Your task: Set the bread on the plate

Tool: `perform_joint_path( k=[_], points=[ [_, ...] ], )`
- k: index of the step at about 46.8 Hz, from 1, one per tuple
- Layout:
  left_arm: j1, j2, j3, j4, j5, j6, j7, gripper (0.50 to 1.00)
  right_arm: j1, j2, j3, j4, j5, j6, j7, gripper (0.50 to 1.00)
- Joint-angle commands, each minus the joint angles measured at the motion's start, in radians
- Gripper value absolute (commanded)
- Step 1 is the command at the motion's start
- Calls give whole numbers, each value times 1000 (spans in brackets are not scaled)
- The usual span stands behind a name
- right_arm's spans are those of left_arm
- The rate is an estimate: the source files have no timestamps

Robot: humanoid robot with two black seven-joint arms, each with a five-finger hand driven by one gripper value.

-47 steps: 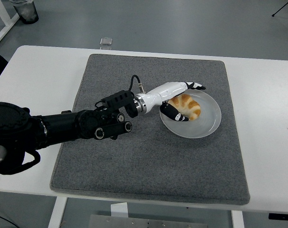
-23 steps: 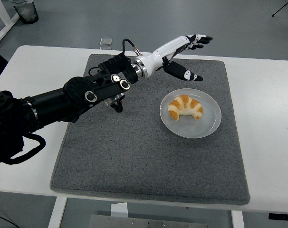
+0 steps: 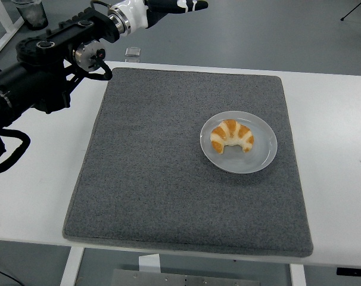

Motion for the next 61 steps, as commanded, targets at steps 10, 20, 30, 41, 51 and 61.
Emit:
perform_joint_path(
  k=[10,20,30,41,51,61],
  points=[
    [24,12,-20,117,-236,-72,61,990,0,0,0,0,0,0,0,952],
    [76,13,-71,126,-288,-74,75,990,0,0,0,0,0,1,0,952],
    [162,13,-172,123,-279,-77,58,990,0,0,0,0,0,1,0,952],
    [237,13,-208,120,-284,-86,46,990,0,0,0,0,0,1,0,952],
    [298,31,-215,117,-273,-92,-83,990,1,0,0,0,0,1,0,952],
    [337,36,-218,123,-274,-150,-83,990,1,0,0,0,0,1,0,952]
  ],
)
